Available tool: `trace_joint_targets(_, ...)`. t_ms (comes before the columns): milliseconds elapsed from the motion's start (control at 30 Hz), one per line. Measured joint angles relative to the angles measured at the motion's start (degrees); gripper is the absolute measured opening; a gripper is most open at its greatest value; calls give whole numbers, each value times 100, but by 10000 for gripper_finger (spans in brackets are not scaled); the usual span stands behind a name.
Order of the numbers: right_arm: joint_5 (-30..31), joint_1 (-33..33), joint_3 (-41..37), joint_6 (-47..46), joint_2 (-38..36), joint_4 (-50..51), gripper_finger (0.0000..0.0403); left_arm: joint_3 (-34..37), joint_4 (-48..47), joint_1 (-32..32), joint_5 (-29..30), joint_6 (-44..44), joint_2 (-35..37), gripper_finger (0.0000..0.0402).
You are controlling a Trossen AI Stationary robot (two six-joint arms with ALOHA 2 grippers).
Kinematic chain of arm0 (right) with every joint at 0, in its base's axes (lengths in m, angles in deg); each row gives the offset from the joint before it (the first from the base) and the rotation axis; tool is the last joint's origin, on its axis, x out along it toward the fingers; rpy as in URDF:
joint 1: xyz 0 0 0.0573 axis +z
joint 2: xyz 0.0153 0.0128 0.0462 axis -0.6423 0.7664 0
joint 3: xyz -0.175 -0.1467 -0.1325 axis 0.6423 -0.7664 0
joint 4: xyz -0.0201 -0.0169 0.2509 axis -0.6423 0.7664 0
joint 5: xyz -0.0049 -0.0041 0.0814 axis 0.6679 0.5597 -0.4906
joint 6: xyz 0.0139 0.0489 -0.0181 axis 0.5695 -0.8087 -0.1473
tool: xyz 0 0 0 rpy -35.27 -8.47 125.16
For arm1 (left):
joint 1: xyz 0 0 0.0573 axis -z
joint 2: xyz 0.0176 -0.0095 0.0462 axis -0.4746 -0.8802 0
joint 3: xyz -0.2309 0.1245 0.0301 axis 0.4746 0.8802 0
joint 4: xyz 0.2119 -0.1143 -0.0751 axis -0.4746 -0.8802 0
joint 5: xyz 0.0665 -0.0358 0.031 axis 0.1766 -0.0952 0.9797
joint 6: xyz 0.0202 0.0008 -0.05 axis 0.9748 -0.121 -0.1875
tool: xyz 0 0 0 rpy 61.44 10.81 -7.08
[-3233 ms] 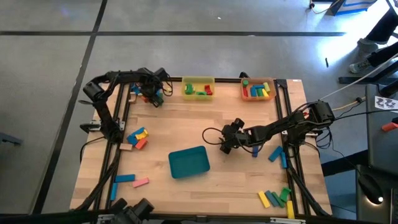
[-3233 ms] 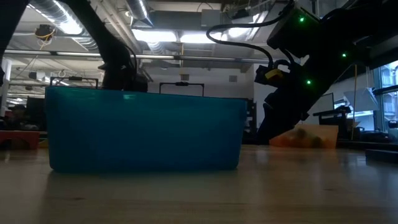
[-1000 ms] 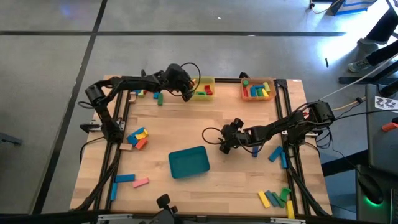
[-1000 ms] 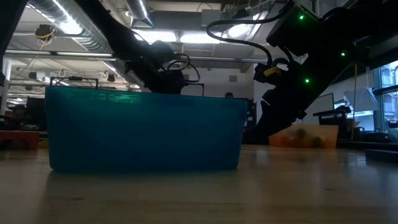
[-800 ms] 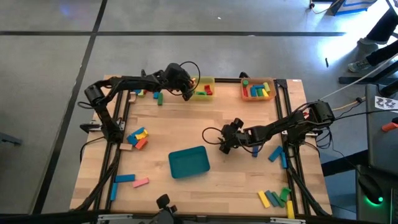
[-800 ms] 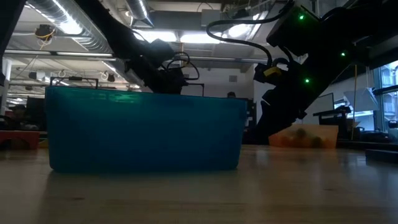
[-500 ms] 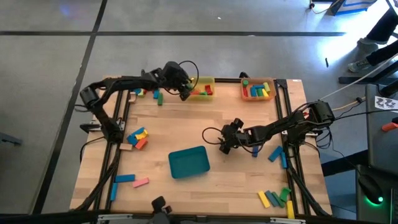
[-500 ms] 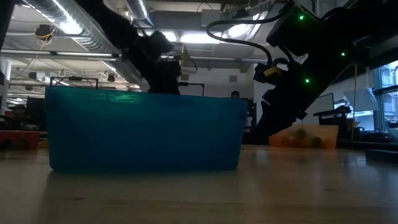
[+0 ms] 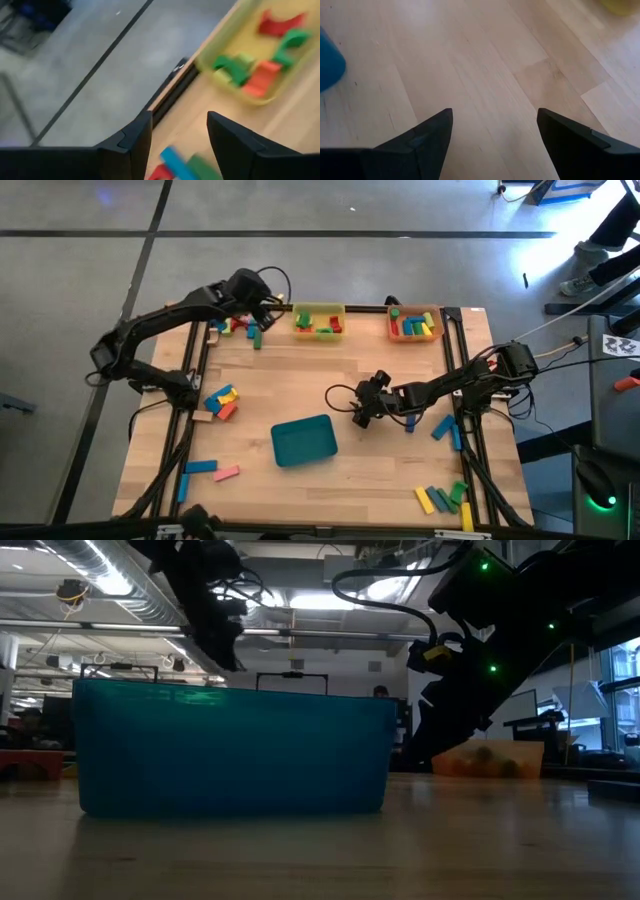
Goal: Sort blocks by size
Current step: Put the red arch block into the yellow bin
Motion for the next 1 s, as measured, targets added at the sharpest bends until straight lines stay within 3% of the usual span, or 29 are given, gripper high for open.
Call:
trace_joint_targets(133,0,0,0,4,0,-28,292,0,-230,-276,302,98,-106,172)
trace_joint_targets(500,-9,0,0,26,0,-31,292,0,-858,-1049,325,340,-1174,172)
trace_joint_targets(733,-16,0,0,83,0,-32,292,0,-1182,-1141,730,1114,-2018,172)
trace_joint_targets(1000,-57,0,0,82,0,-34,292,2,-1159,-1141,789,1788,-2434,172)
